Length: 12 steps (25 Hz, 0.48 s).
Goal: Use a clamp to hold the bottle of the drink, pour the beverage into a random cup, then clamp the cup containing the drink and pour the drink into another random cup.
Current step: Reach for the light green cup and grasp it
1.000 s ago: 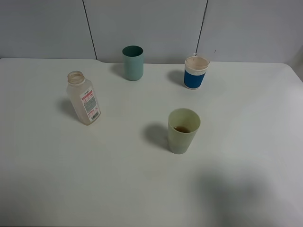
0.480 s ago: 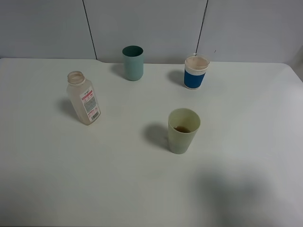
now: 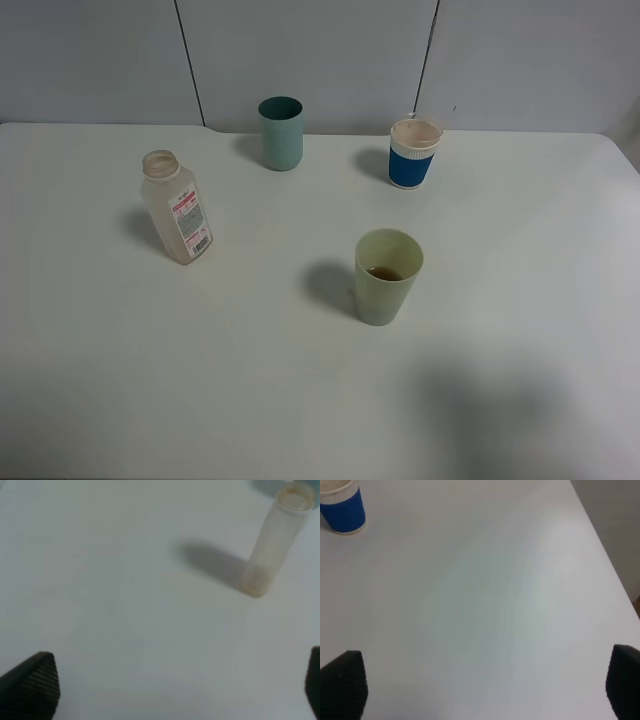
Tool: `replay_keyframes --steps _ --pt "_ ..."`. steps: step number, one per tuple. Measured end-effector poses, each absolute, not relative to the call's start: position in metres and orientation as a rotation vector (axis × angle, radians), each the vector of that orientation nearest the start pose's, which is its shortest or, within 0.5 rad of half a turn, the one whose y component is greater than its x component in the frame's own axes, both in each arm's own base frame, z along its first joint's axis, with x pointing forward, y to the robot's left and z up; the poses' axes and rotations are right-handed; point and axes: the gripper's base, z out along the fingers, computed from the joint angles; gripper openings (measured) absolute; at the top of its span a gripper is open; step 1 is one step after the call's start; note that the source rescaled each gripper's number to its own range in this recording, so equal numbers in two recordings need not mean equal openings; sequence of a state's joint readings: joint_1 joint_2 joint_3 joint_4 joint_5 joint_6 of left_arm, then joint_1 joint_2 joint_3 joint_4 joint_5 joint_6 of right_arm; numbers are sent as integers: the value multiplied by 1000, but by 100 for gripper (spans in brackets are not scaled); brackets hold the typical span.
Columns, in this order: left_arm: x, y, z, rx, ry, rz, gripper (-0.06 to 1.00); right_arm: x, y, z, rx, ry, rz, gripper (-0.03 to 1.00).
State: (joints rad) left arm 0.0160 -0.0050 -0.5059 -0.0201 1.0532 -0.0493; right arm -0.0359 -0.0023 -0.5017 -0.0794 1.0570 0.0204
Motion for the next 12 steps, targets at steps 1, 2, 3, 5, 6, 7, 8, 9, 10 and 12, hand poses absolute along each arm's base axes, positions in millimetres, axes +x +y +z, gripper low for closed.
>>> replay_keyframes --steps 1,2,3,5,6,7,8,9,10,12 --pt "-6 -2 279 -65 2025 -45 100 -6 -6 278 61 2035 -105 86" --pt "-6 -2 279 -65 2025 -45 100 -6 -6 278 61 2035 -105 86" --pt "-6 -2 279 -65 2025 -45 100 -6 -6 278 61 2035 -105 86" --pt "-6 -2 279 -65 2025 -45 100 -6 -6 278 61 2035 -105 86" --pt "-6 -2 279 -65 2025 -45 100 -6 -6 278 61 2035 -105 86" --pt "-6 -2 279 -65 2025 -45 100 -6 -6 278 61 2035 -105 86" --pt "-6 -2 279 -65 2025 -45 100 -6 -6 278 61 2035 -105 86" --pt "-6 -2 279 -65 2025 -45 100 -6 -6 278 61 2035 -105 86" --pt "-6 -2 279 -65 2025 -45 100 -6 -6 278 61 2035 -105 86" --pt "-6 -2 279 -65 2025 -45 100 -6 -6 278 61 2035 -105 86"
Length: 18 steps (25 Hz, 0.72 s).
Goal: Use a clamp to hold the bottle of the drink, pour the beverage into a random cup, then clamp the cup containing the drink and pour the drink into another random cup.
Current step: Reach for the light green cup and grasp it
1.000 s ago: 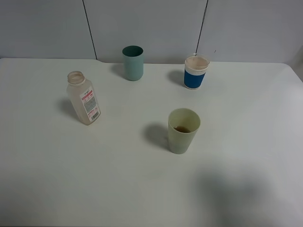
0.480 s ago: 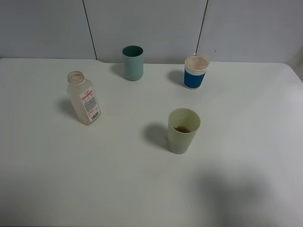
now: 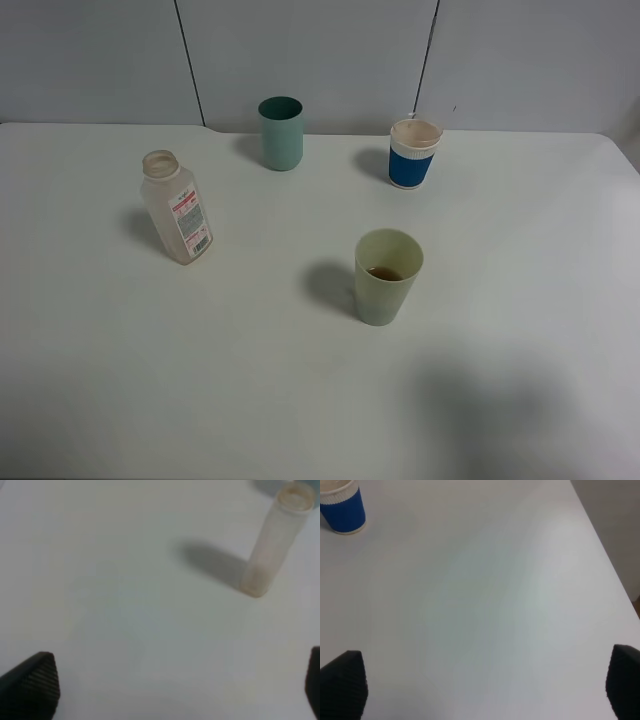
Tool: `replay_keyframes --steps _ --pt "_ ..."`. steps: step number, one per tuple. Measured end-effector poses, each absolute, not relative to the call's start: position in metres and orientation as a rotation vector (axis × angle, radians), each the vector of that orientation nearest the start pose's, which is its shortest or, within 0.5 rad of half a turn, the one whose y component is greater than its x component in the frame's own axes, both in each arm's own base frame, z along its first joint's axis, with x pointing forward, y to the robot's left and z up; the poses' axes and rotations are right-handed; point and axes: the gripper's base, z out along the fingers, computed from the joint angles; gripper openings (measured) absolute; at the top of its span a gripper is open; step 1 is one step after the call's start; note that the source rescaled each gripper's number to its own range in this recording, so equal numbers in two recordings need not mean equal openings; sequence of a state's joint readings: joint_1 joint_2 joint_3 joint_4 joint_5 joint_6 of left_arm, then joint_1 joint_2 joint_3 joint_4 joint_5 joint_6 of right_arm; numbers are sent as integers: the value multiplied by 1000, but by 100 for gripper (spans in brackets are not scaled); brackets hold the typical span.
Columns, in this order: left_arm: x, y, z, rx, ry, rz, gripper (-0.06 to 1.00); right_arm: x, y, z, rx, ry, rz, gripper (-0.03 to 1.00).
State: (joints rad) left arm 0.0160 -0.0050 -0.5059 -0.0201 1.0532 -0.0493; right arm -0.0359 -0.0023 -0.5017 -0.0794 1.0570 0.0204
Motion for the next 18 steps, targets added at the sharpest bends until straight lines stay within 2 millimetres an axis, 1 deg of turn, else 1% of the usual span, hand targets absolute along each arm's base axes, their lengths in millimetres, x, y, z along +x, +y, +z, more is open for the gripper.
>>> replay_keyframes --steps 9,11,14,17,18 --pt "-6 -2 279 -65 2025 -45 100 -6 -6 278 57 2034 -105 86" --pt "-6 -2 279 -65 2025 -45 100 -6 -6 281 53 2021 -106 86" --pt "-6 -2 279 -65 2025 -45 100 0 -5 296 48 1963 -98 86" --pt "-6 -2 279 -65 2025 -45 100 15 -5 312 41 1953 -89 86" --pt "-6 -2 279 -65 2025 -45 100 24 -5 317 34 1972 -91 86"
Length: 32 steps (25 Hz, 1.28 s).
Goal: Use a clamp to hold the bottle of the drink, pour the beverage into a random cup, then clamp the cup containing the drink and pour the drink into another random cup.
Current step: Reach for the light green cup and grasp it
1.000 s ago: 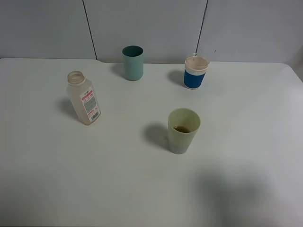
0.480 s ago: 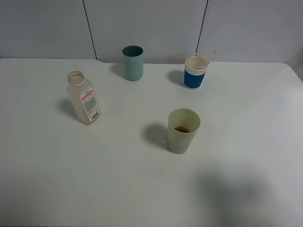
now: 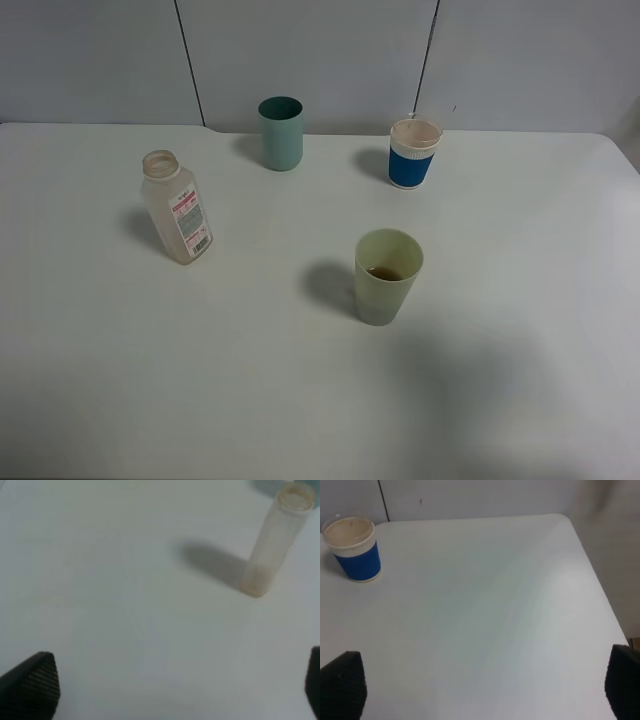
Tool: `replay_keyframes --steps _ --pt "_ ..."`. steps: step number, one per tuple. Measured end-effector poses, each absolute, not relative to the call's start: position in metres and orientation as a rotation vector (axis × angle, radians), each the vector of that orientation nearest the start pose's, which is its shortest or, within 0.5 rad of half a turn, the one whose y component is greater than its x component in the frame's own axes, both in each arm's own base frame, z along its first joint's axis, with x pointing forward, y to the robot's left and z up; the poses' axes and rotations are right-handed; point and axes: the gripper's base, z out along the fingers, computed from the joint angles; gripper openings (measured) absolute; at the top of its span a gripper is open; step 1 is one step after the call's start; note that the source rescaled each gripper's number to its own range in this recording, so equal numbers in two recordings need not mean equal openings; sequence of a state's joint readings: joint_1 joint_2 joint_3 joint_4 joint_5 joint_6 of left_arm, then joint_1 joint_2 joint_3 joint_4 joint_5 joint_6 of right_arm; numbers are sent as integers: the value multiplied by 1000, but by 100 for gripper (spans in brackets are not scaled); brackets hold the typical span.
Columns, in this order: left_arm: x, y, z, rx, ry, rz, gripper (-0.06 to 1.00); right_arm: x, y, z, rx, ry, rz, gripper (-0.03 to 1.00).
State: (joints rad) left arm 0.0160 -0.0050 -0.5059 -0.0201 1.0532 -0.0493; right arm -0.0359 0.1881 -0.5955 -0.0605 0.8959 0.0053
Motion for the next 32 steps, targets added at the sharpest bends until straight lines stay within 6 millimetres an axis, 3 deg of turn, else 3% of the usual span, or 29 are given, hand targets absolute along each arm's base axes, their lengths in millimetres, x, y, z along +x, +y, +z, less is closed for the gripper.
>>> replay_keyframes --steps 6,10,11,14,16,21,22,24,26,32 --pt "-6 -2 279 -65 2025 -45 100 77 -5 333 -46 2043 -110 86" --pt "-6 -2 279 -65 2025 -45 100 111 -2 334 -126 2054 -97 86" --pt "-6 -2 279 -65 2025 -45 100 111 -2 334 -126 2054 -97 86" --pt "-6 -2 279 -65 2025 -45 100 130 10 329 -228 2059 -49 86" --pt "-6 -2 279 -65 2025 -45 100 147 31 322 -377 2069 23 86" --pt "-6 -2 279 -65 2025 -45 100 156 58 310 -549 2103 93 86" --pt "-6 -2 279 -65 2025 -45 100 157 70 305 -629 2112 116 86" --pt "-6 -2 279 -65 2025 -45 100 157 76 302 -665 2114 125 86" --pt "-6 -2 279 -65 2025 -45 100 153 94 296 -777 2116 163 86" --pt "-6 -2 279 -65 2025 -45 100 147 111 289 -795 2167 251 86"
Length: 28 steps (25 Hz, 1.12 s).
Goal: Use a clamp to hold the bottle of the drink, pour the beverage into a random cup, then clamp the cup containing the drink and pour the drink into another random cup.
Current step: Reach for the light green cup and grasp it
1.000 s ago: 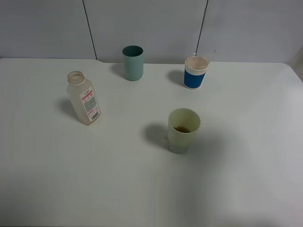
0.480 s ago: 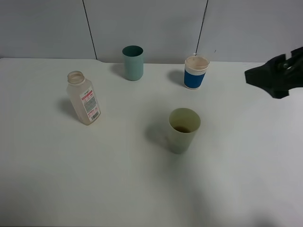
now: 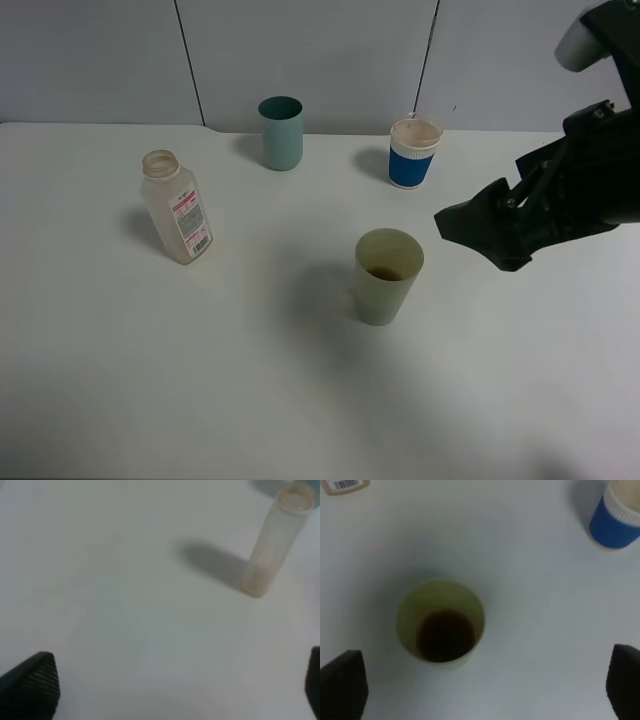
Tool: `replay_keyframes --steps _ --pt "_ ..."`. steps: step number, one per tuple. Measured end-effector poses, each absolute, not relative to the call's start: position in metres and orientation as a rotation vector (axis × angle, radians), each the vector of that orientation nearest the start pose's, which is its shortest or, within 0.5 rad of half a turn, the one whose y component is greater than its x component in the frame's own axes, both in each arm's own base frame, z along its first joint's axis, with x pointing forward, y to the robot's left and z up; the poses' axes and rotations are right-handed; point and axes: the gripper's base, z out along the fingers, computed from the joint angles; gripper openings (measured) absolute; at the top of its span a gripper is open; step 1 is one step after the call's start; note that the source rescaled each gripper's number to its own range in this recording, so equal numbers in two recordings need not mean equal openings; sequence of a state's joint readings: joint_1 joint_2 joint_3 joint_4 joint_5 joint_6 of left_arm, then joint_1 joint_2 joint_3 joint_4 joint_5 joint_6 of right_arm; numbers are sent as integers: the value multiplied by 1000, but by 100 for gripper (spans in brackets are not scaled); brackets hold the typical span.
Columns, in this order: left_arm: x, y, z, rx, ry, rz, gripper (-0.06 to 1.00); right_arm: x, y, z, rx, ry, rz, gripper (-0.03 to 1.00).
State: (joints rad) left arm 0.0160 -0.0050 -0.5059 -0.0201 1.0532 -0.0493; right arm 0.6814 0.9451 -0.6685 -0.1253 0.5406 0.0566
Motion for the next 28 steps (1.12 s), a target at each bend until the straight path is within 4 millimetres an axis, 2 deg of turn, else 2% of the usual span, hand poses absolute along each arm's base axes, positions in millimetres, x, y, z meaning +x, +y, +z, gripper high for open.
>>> replay_keyframes --steps 7,10,13,15,24,28 --pt "-6 -2 279 -65 2025 -45 100 142 106 264 -704 2293 256 86" --pt "-6 -2 279 -65 2025 -45 100 140 105 257 -691 2321 255 89" --pt "-6 -2 279 -65 2025 -45 100 135 101 241 -702 2370 236 98" --pt "-6 -2 279 -65 2025 -45 100 133 99 234 -708 2386 230 99" --pt "-6 -2 279 -65 2025 -45 100 123 93 200 -750 2342 240 99" --pt "-6 -2 279 -65 2025 -45 100 122 93 193 -742 2278 280 99"
